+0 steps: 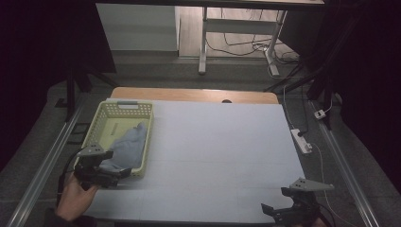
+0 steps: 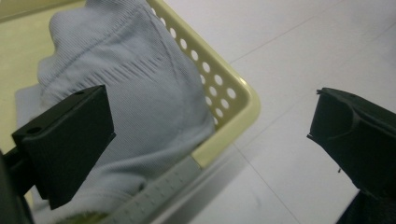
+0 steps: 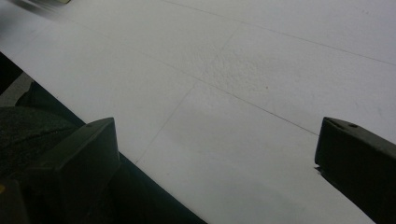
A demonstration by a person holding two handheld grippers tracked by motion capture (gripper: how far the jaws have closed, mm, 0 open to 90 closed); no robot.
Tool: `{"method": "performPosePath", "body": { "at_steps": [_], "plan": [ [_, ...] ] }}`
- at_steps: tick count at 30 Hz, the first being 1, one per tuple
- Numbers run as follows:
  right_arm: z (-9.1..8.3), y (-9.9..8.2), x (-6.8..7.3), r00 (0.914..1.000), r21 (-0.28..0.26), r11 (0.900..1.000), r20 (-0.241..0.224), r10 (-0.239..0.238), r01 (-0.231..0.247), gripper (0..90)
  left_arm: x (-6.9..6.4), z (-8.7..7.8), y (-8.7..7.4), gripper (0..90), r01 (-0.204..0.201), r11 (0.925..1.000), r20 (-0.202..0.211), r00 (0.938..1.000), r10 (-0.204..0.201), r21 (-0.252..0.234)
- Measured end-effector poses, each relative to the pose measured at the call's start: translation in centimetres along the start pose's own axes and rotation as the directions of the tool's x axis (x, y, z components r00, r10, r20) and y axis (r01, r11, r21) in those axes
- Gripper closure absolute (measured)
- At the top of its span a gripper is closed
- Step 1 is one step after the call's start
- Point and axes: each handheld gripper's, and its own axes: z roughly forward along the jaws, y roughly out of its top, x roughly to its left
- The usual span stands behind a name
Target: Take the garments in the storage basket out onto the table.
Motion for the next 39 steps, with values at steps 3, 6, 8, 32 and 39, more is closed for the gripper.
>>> {"method": "performPosePath", "body": {
  "at_steps": [3,6,8,32,39],
  "plan": [
    [0.0,0.0,0.0,1.0000,0.003,1.0000,0.001,-0.001,0.001,0.0,0.3,0.4,0.5,0.0,-0.003,0.9999,-0.006,1.0000,0.003,0.014],
    [0.0,0.0,0.0,1.0000,0.006,1.0000,-0.001,-0.003,0.003,0.0,0.6,0.8,0.9,0.0,-0.011,0.9996,-0.018,0.9998,0.012,0.027],
    [0.1,0.0,0.0,1.0000,0.008,1.0000,-0.002,-0.004,0.004,0.0,0.9,1.0,1.3,0.0,-0.016,0.9993,-0.024,0.9996,0.017,0.032],
    [0.2,0.1,0.1,0.9999,0.024,0.9996,-0.005,-0.011,0.011,0.0,5.6,6.5,5.1,0.0,-0.123,0.9621,-0.021,0.9910,0.132,0.243],
    [0.3,0.1,0.1,0.9999,0.029,0.9995,-0.005,-0.014,0.014,0.0,6.5,8.8,5.6,0.0,-0.123,0.9324,0.018,0.9920,0.125,0.340]
  ]
}}
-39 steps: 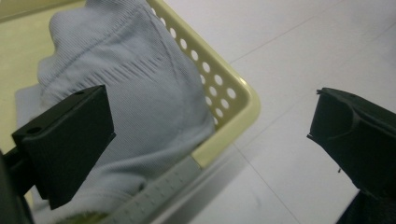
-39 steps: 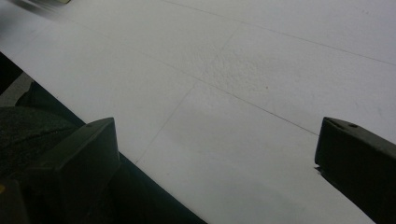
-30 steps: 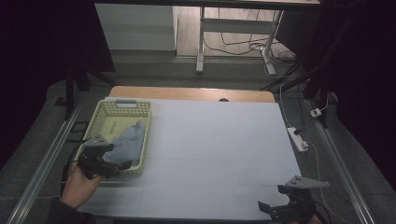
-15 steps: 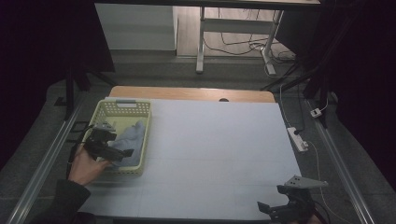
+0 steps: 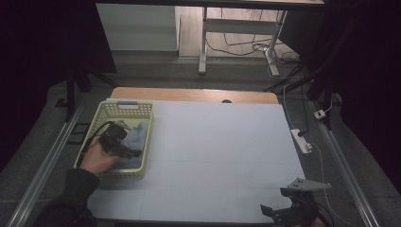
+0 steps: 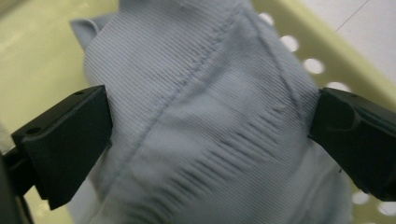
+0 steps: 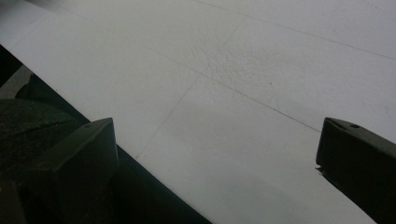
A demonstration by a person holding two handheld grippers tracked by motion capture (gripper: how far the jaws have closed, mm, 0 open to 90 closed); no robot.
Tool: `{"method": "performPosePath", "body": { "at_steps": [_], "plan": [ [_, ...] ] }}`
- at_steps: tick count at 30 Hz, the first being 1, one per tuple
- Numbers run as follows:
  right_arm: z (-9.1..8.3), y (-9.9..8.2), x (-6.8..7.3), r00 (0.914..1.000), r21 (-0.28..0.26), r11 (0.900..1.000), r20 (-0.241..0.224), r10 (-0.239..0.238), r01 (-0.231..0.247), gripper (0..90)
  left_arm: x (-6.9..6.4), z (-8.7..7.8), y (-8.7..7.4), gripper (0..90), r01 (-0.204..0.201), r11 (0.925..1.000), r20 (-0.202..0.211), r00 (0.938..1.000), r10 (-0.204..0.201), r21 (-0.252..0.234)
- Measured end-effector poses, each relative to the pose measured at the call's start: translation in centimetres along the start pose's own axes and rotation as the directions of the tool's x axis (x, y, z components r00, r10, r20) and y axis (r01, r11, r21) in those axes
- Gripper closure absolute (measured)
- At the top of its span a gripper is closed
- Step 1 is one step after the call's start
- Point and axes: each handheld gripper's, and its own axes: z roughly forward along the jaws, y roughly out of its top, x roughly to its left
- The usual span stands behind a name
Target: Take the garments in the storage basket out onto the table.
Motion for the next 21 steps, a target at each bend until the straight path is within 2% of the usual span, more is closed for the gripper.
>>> {"method": "performPosePath", "body": {
  "at_steps": [4,6,14,20,21],
  "plan": [
    [0.0,0.0,0.0,1.0000,0.001,1.0000,0.001,0.000,0.000,0.0,0.3,1.1,0.1,0.0,0.018,0.9985,0.009,0.9998,-0.018,0.053],
    [0.0,0.0,0.0,1.0000,0.001,1.0000,0.000,0.000,0.000,0.0,0.5,1.7,0.1,0.0,0.042,0.9961,0.008,0.9991,-0.042,0.078],
    [0.0,0.0,0.0,1.0000,0.005,1.0000,0.003,-0.005,0.005,0.0,1.1,3.1,-0.1,0.4,0.078,0.9888,0.030,0.9961,-0.083,0.127],
    [0.1,0.0,0.1,0.9999,0.010,0.9999,0.002,-0.013,0.013,0.0,1.4,3.1,-0.1,11.2,0.082,0.9854,0.034,0.9956,-0.088,0.150],
    [0.1,0.0,0.1,0.9999,0.011,0.9998,0.002,-0.014,0.014,0.0,1.4,3.1,-0.1,15.4,0.083,0.9852,0.033,0.9955,-0.089,0.150]
  ]
}}
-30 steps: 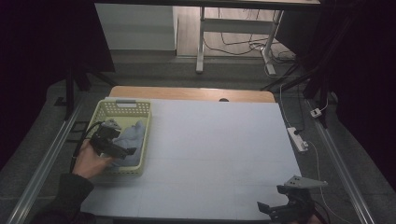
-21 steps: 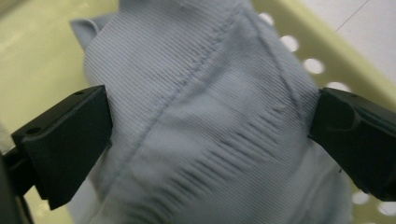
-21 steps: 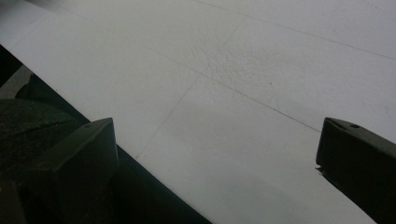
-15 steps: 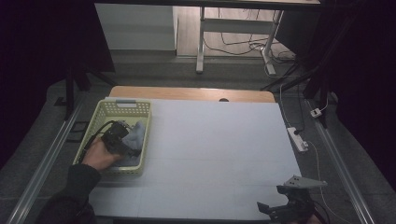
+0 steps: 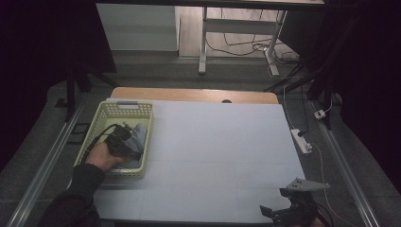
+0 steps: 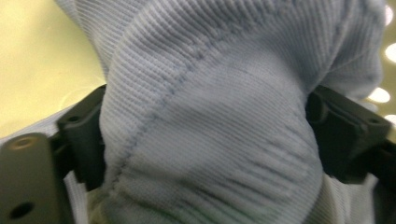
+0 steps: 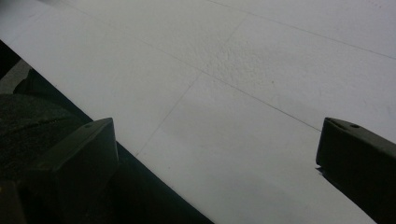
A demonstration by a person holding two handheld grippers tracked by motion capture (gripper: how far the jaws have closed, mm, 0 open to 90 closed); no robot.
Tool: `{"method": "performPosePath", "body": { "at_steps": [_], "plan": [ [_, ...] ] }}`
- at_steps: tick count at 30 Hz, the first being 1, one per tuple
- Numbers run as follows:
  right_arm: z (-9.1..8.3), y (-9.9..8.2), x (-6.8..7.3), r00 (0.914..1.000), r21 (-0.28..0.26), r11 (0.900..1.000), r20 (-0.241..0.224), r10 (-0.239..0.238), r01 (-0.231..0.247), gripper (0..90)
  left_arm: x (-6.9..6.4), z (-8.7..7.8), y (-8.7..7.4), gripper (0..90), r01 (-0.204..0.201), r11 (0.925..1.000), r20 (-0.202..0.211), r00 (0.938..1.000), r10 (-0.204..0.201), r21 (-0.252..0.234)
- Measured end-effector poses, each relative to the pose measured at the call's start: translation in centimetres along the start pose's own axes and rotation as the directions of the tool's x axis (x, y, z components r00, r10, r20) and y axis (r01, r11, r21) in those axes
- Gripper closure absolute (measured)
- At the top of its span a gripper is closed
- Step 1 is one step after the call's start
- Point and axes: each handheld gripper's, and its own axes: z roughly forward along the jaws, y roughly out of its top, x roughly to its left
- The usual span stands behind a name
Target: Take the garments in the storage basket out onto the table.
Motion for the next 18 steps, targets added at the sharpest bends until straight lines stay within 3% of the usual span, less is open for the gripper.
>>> {"method": "performPosePath", "body": {
  "at_steps": [4,5,9,13,18],
  "plan": [
    [0.0,0.0,0.0,1.0000,0.000,1.0000,0.000,0.000,0.000,0.0,0.1,-0.3,-0.1,22.6,0.004,1.0000,0.000,1.0000,-0.004,-0.002],
    [0.0,0.0,0.0,1.0000,0.002,1.0000,-0.001,-0.002,0.002,0.0,0.2,-0.4,-0.1,29.1,0.011,0.9999,0.006,0.9999,-0.011,-0.002],
    [0.0,0.0,0.0,1.0000,0.004,1.0000,0.000,-0.004,0.004,0.0,0.3,-0.7,-0.1,37.6,0.039,0.9992,0.019,0.9991,-0.039,0.000],
    [0.0,0.0,0.0,1.0000,0.003,1.0000,0.000,-0.004,0.004,0.0,-0.1,-1.3,0.2,50.0,0.036,0.9993,-0.002,0.9993,-0.036,0.004],
    [0.0,0.0,0.0,1.0000,-0.001,1.0000,-0.002,-0.004,0.004,0.0,-0.2,-1.7,0.2,57.3,0.040,0.9990,-0.010,0.9991,-0.040,-0.019]
  ]
}}
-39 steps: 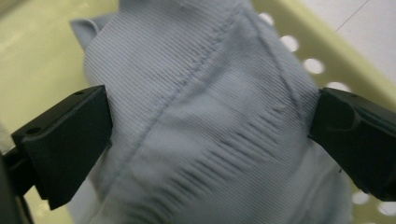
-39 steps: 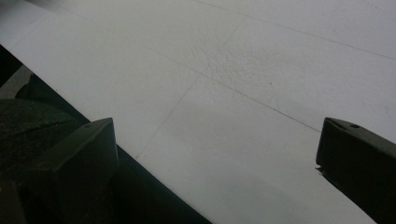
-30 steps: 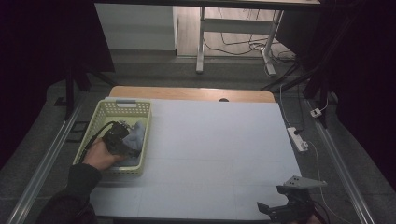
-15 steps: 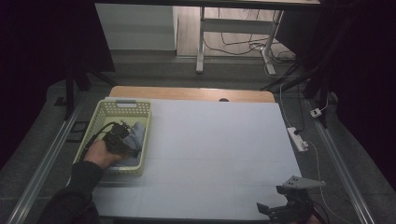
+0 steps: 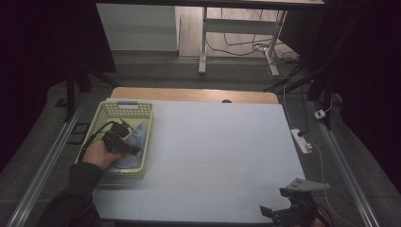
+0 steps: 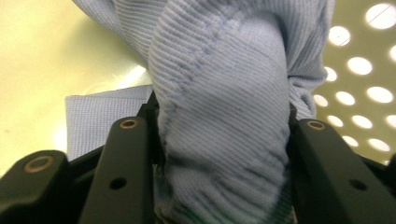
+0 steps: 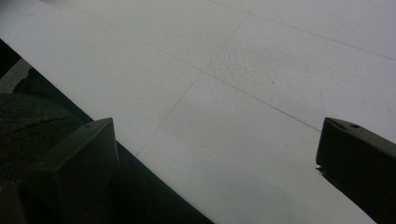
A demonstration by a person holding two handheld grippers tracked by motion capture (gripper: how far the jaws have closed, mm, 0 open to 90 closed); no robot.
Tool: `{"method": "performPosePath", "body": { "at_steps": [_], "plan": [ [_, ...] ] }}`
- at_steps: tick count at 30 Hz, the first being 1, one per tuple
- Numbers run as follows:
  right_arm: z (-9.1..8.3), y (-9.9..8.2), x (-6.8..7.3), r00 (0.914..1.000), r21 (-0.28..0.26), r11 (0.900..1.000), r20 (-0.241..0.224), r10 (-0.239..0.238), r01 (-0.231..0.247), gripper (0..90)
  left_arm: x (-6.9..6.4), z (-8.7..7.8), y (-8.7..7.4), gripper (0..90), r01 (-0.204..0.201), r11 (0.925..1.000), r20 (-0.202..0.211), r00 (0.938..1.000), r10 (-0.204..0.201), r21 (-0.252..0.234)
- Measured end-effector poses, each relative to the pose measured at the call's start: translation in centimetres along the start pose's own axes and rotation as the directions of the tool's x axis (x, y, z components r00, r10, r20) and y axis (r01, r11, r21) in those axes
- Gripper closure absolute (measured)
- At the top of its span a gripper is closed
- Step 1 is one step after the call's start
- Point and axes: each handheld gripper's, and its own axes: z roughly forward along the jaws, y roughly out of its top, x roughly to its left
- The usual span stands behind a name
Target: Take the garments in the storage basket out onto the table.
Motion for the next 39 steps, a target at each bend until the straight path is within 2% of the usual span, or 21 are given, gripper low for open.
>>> {"method": "performPosePath", "body": {
  "at_steps": [3,6,11,16,19,25,27,28,30,32,33,36,39],
  "plan": [
    [0.0,0.0,0.0,1.0000,-0.003,1.0000,0.000,0.002,-0.002,0.0,0.3,-0.5,-0.2,57.7,-0.010,0.9993,-0.006,0.9999,0.010,-0.036],
    [0.0,0.0,0.0,1.0000,-0.005,1.0000,0.000,0.003,-0.003,0.0,0.4,-1.2,-0.5,57.5,-0.028,0.9953,-0.045,0.9987,0.023,-0.093],
    [0.0,0.0,0.0,1.0000,-0.005,1.0000,0.001,0.001,-0.001,0.0,0.6,-2.6,-0.8,57.2,-0.007,0.9831,-0.061,0.9981,-0.004,-0.183],
    [-0.1,0.0,0.0,1.0000,-0.007,1.0000,0.000,0.000,0.000,0.0,0.7,-3.6,-1.1,57.0,0.001,0.9723,-0.067,0.9976,-0.017,-0.234],
    [-0.1,0.0,0.0,1.0000,-0.007,1.0000,-0.001,-0.001,0.001,0.0,0.7,-4.4,-1.3,56.8,0.014,0.9633,-0.066,0.9973,-0.033,-0.268],
    [-0.1,0.0,0.0,1.0000,-0.009,1.0000,0.000,0.000,0.000,0.0,0.6,-5.7,-1.7,56.5,0.016,0.9350,-0.073,0.9964,-0.045,-0.354],
    [-0.1,0.0,0.0,1.0000,-0.009,1.0000,-0.001,0.001,-0.001,0.0,0.6,-6.1,-1.8,56.3,0.013,0.9277,-0.077,0.9960,-0.045,-0.373],
    [-0.1,0.0,0.0,1.0000,-0.009,1.0000,-0.001,0.000,0.000,0.0,0.5,-6.3,-2.0,56.2,0.002,0.9193,-0.083,0.9959,-0.037,-0.394],
    [-0.1,0.0,0.0,1.0000,-0.010,0.9999,-0.001,0.001,-0.001,0.0,0.4,-6.7,-2.0,56.0,0.001,0.9118,-0.080,0.9961,-0.037,-0.411],
    [-0.1,0.0,0.0,1.0000,-0.011,0.9999,0.000,0.002,-0.002,0.0,0.2,-7.1,-2.1,55.8,-0.006,0.8970,-0.083,0.9960,-0.034,-0.442],
    [-0.2,-0.1,0.0,1.0000,-0.013,0.9999,-0.001,0.000,0.000,0.0,0.2,-7.3,-2.1,55.6,-0.004,0.8932,-0.077,0.9964,-0.035,-0.450],
    [-0.2,-0.1,0.0,1.0000,-0.014,0.9999,0.001,-0.001,0.001,0.0,-0.1,-7.8,-2.2,55.4,-0.011,0.8743,-0.074,0.9969,-0.029,-0.485],
    [-0.2,-0.1,0.0,1.0000,-0.015,0.9999,0.002,-0.002,0.002,0.0,-0.3,-8.2,-2.2,55.2,-0.019,0.8637,-0.071,0.9973,-0.020,-0.504]
  ]
}}
